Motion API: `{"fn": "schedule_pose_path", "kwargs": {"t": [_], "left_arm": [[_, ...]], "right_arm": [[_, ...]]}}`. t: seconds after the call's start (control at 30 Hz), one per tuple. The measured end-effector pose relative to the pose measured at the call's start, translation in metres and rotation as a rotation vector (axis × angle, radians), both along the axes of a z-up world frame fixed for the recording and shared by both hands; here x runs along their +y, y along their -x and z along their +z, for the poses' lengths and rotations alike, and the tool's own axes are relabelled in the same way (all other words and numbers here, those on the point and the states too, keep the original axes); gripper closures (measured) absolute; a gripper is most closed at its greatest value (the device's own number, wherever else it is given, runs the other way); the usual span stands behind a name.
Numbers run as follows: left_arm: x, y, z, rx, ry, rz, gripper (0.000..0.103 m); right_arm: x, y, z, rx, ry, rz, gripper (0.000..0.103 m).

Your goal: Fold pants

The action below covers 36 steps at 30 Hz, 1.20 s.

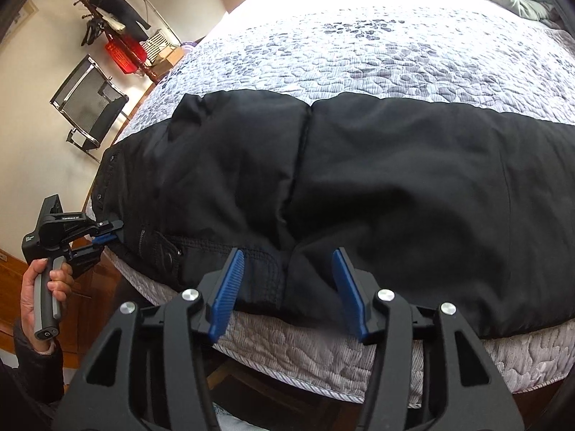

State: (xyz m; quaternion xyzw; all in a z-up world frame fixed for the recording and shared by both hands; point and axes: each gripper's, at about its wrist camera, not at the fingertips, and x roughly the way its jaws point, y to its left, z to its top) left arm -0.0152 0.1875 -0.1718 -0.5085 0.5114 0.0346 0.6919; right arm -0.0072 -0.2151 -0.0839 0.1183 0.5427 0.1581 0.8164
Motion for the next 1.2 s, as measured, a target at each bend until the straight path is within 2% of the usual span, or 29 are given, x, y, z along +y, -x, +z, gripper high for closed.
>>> {"fn": "schedule_pose_path", "kwargs": {"t": [0.13, 0.3, 0.4, 0.43, 0.47, 0.53, 0.6, 0.73, 0.8, 0.87, 0.93, 1.07, 1.1, 1.2], "left_arm": [[-0.007, 0.022, 0.019, -0.066, -0.068, 0.008, 0.100], [-0.013, 0.029, 0.000, -0.019, -0.094, 0.002, 0.100], [-0.020, 0.018, 0.003, -0.008, -0.176, -0.064, 0.091], [-0.023, 0.015, 0.008, 0.007, -0.214, -0.082, 0.075], [-0.026, 0.013, 0.015, 0.012, -0.258, -0.089, 0.043], [-0.026, 0.013, 0.031, 0.018, -0.358, -0.066, 0.005], [-0.023, 0.013, 0.042, 0.016, -0.431, -0.054, 0.007], [-0.001, 0.003, 0.036, 0.052, -0.416, -0.058, 0.008], [0.014, 0.001, 0.026, 0.070, -0.398, -0.044, 0.015], [0.025, -0.004, 0.012, 0.072, -0.335, -0.053, 0.029], [0.029, -0.010, 0.000, 0.081, -0.278, -0.062, 0.030], [0.034, -0.010, -0.007, 0.073, -0.227, -0.022, 0.032], [0.036, -0.009, -0.009, 0.059, -0.214, -0.009, 0.036], [0.046, -0.004, -0.009, 0.029, -0.195, 0.011, 0.058]], "right_arm": [[-0.001, 0.000, -0.006, 0.019, -0.005, -0.006, 0.049], [-0.003, -0.001, -0.010, 0.025, -0.001, -0.008, 0.048], [-0.002, -0.001, -0.012, 0.029, -0.004, -0.006, 0.048], [-0.002, -0.001, -0.013, 0.029, -0.003, -0.005, 0.048], [-0.002, -0.001, -0.012, 0.028, -0.002, -0.004, 0.047], [-0.003, 0.000, -0.013, 0.026, -0.004, -0.007, 0.046], [-0.005, -0.001, -0.014, 0.028, -0.007, -0.012, 0.046], [-0.002, -0.001, -0.016, 0.032, -0.002, -0.004, 0.046], [0.000, -0.002, -0.016, 0.030, 0.008, 0.001, 0.046], [0.002, -0.003, -0.017, 0.029, 0.003, 0.005, 0.046], [0.002, -0.003, -0.018, 0.031, 0.005, 0.007, 0.045], [0.002, -0.004, -0.019, 0.033, 0.006, 0.005, 0.045], [0.002, -0.004, -0.020, 0.034, 0.006, 0.005, 0.044], [0.003, -0.005, -0.022, 0.038, 0.009, 0.007, 0.042]]}}
